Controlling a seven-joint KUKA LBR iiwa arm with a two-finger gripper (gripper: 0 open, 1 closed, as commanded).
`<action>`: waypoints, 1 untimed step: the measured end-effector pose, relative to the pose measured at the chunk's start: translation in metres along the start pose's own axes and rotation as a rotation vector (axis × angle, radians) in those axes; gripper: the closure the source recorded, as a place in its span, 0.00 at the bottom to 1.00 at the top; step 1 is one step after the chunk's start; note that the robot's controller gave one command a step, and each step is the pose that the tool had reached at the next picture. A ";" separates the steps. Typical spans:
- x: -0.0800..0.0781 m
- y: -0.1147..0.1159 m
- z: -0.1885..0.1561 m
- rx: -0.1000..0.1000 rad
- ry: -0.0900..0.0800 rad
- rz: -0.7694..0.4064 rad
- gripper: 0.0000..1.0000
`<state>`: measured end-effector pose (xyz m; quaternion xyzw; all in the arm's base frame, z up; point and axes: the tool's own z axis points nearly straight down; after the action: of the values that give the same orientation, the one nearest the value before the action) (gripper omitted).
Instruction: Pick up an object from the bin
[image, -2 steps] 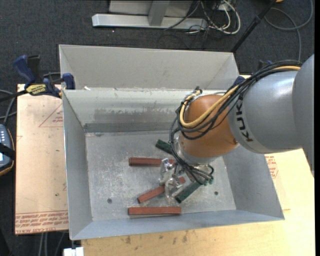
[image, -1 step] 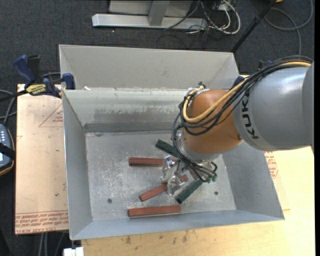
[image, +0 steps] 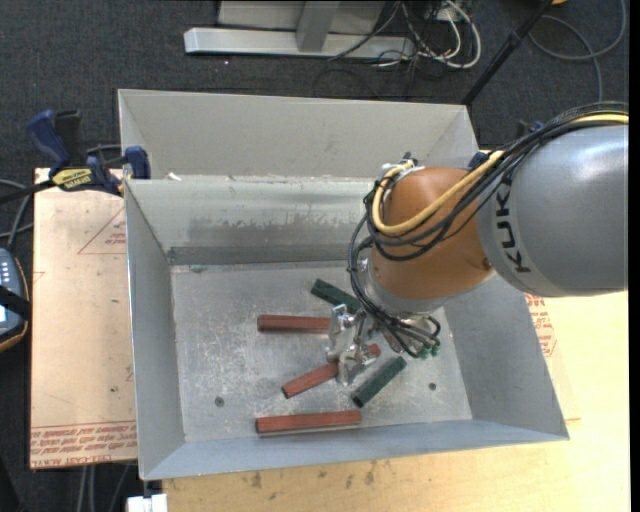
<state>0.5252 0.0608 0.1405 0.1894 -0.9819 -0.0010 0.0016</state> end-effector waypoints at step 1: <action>0.000 0.000 -0.022 0.000 0.000 0.000 1.00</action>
Offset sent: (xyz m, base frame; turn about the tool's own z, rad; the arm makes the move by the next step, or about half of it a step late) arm 0.0000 0.0000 0.0384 0.0000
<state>0.5254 0.0610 0.1625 0.1892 -0.9819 -0.0009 0.0014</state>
